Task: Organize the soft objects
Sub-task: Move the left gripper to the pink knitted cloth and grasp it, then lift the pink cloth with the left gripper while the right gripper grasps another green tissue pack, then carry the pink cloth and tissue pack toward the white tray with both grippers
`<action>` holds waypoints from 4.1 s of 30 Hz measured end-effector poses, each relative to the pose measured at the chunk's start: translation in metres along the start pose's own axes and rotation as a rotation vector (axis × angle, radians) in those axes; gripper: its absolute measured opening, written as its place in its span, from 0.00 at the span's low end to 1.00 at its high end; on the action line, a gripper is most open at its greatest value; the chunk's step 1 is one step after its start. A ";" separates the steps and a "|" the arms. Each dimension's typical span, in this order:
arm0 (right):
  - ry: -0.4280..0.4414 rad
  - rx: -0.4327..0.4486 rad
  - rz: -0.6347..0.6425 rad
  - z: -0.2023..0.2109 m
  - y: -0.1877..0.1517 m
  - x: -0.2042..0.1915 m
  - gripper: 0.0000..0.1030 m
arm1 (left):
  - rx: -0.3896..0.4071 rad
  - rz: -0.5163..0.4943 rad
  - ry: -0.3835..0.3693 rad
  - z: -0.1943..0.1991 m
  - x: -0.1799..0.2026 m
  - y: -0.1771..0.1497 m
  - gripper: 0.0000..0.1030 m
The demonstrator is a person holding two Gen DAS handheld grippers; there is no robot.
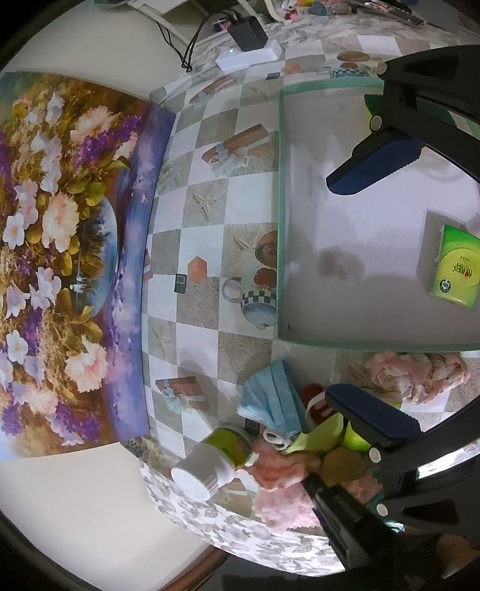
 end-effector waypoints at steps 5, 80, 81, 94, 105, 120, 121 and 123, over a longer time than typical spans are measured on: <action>0.005 -0.011 0.000 -0.004 -0.002 -0.002 1.00 | 0.019 0.061 -0.022 0.009 -0.014 0.006 0.13; 0.217 -0.174 0.286 -0.062 -0.066 -0.122 0.68 | 0.149 0.318 -0.067 0.071 -0.091 0.034 0.11; 0.218 -0.169 0.287 -0.060 -0.065 -0.122 0.68 | 0.152 0.317 -0.067 0.072 -0.091 0.034 0.11; 0.239 -0.041 0.262 -0.001 -0.034 -0.121 0.68 | 0.261 0.297 -0.126 0.122 -0.084 0.046 0.11; 0.185 0.107 0.166 0.049 0.002 -0.076 0.68 | 0.376 0.214 -0.188 0.177 -0.051 0.049 0.11; 0.023 0.193 -0.116 0.087 0.022 0.075 0.68 | 0.353 -0.041 -0.355 0.202 0.078 0.015 0.11; 0.015 0.194 -0.136 0.087 0.020 0.085 0.68 | 0.345 -0.053 -0.371 0.204 0.086 0.011 0.11; -0.003 0.197 -0.178 0.090 0.017 0.107 0.68 | 0.319 -0.094 -0.415 0.206 0.109 0.003 0.11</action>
Point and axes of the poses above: each gripper's, at about its wrist camera, not at the fingertips, and z roughly against the way its jaws point, x to its right, y to its top, the point moved 9 cm from there along -z, roughly the way its jaws point, and after that the axes turned 4 degrees about y, right-handed, at the moved point
